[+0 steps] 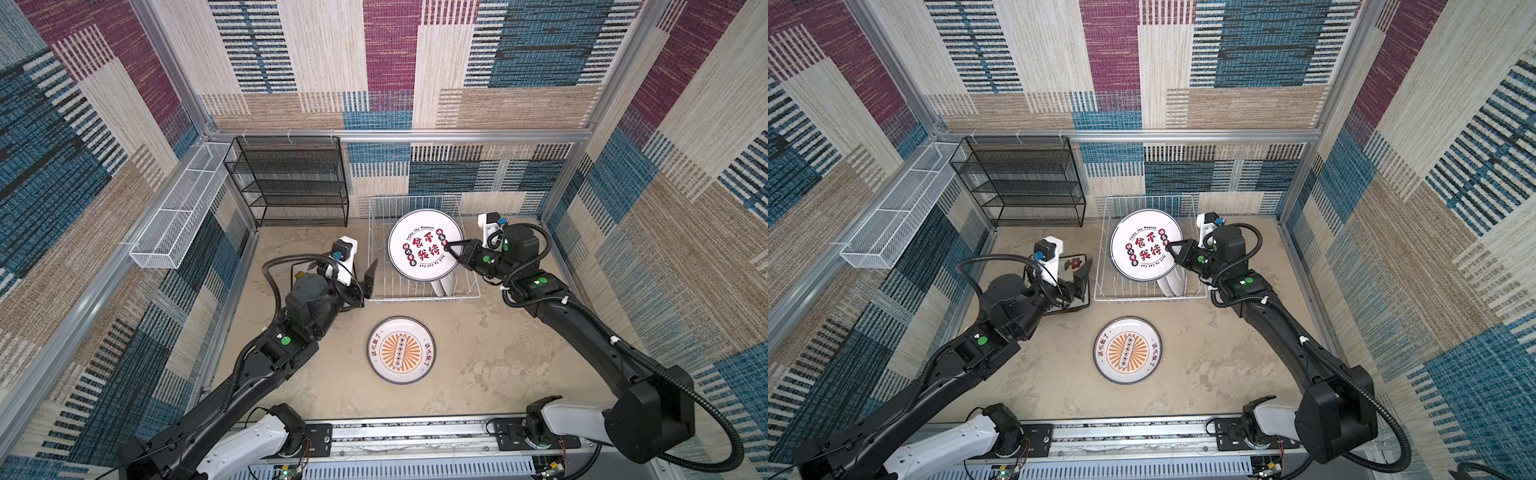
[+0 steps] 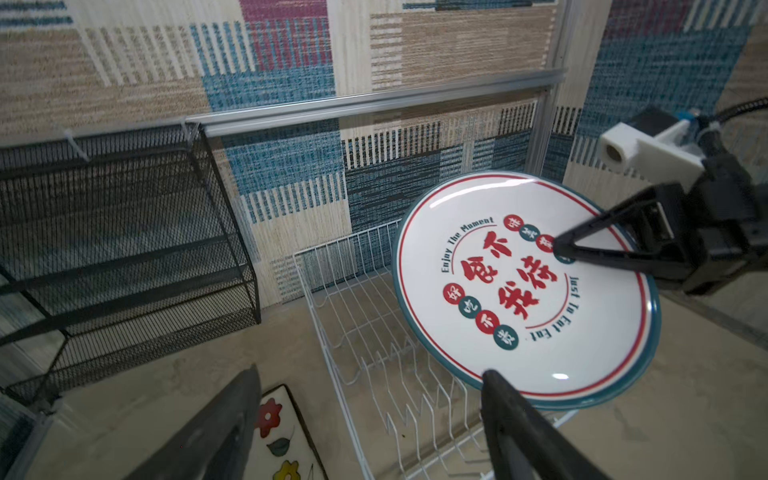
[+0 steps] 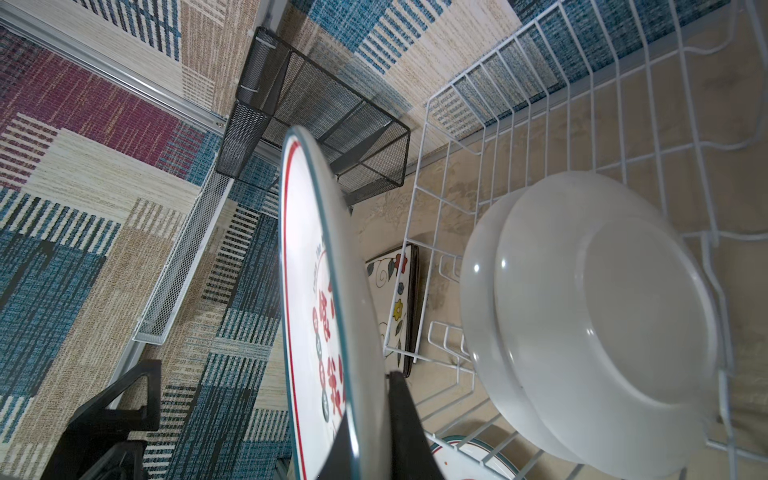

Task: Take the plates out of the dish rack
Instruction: 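Close the right gripper on the printed plate's rim opposite the left gripper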

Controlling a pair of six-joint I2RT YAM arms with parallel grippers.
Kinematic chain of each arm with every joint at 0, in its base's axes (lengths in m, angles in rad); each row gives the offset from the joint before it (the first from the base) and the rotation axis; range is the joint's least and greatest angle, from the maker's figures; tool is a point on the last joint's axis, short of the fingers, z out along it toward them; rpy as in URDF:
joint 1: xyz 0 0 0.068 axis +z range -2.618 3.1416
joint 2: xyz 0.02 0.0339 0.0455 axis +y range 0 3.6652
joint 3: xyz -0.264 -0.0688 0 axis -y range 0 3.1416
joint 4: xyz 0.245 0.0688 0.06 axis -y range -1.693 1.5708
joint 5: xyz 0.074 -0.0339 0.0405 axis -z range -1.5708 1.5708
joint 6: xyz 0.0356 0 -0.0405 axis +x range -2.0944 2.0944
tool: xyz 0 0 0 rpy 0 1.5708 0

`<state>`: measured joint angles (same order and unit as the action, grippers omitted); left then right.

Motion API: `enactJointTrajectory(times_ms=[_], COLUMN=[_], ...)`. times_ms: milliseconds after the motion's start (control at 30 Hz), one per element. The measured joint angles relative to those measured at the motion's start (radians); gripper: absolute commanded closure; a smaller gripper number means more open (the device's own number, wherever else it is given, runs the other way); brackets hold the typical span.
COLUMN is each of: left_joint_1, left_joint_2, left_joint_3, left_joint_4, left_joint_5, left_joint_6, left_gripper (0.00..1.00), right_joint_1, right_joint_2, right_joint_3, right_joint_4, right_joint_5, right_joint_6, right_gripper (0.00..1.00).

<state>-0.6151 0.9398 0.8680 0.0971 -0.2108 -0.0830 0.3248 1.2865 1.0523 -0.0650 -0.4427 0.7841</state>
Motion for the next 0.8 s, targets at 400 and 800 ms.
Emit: enactJointTrajectory(times_ms=[400,800], left_joint_1=[0.214,0.246], left_joint_2=[0.253,0.503], left_joint_3=[0.108,0.247], left_joint_4=[0.004,0.003], left_joint_5=[0.457,0.832], left_joint_6=[-0.545,-0.705], left_gripper=[0.18,0.33], right_joint_1=[0.000,0.000], right_joint_2=[0.017,0.063], right_joint_3=[0.000,0.001], right_joint_4=[0.008,0.045], right_joint_5=[-0.063,-0.150], right_joint_6=[-0.026,-0.026], right_gripper=[1.00,1.00])
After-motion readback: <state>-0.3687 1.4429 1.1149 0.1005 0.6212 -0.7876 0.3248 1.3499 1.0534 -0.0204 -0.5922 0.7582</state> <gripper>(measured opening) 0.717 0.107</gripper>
